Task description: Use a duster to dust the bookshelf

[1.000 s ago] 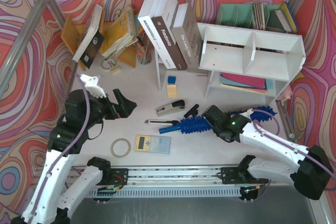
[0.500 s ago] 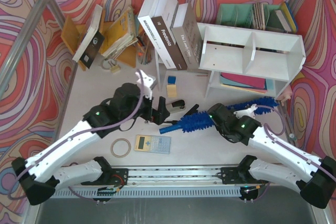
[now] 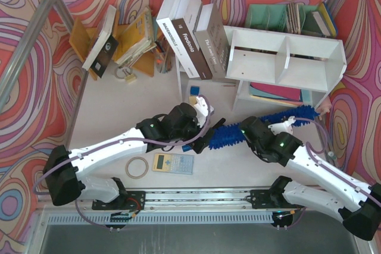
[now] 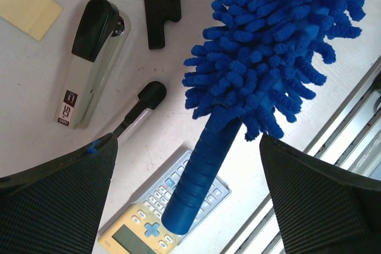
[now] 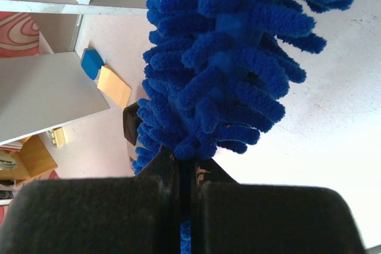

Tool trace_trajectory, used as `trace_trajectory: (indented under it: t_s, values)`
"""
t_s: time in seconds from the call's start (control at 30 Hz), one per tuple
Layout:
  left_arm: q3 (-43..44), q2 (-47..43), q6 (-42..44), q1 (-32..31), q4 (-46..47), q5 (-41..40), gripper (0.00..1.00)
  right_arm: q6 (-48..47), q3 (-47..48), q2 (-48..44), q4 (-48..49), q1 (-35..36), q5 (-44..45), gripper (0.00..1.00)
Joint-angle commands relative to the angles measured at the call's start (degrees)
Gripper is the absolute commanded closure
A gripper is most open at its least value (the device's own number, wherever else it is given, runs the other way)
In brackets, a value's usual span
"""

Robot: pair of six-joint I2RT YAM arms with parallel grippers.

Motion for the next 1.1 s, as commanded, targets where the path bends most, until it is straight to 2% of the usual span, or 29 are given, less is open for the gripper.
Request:
trace_trajectory:
  t_s: [0.0,0.33,0.43,0.63,0.8,0.97,1.07]
  values:
    - [-2.05,1.37,2.18,-0.5,4.28,1.19,0.08,-0.91,2.16,-1.59,-1.22,0.1,3.47,1.0]
    - [-4.51,6.59,3.01,-2.44,9.86,1.89,0.16,-1.02,2.0,-3.03,-1.04,0.02,3.63,1.0]
    - [-6.34,7.19,3.03,-3.0,12.67,-1.02,0.16,-0.94,2.0,-3.27,-1.06,0.05,3.82,1.0]
    - [-9.44,7.32,3.19,-3.16,16.93,-3.6,0.23,-1.13,2.46,-3.02,-0.88,0.06,3.62,1.0]
    - [-9.52,8.19,3.46,-3.29,16.61,-3.74,0.36,-1.37,2.71,-2.66,-0.8,0.04,3.29,1.0]
    - [-9.39,8.56,3.53,-3.87,16.46,-3.96,0.58,-1.18,2.41,-2.56,-0.71,0.09,3.25,1.0]
    - [-9.17,8.29,3.67,-4.7,16.34,-4.86,0.67,-0.9,2.36,-2.34,-0.87,0.08,3.47,1.0]
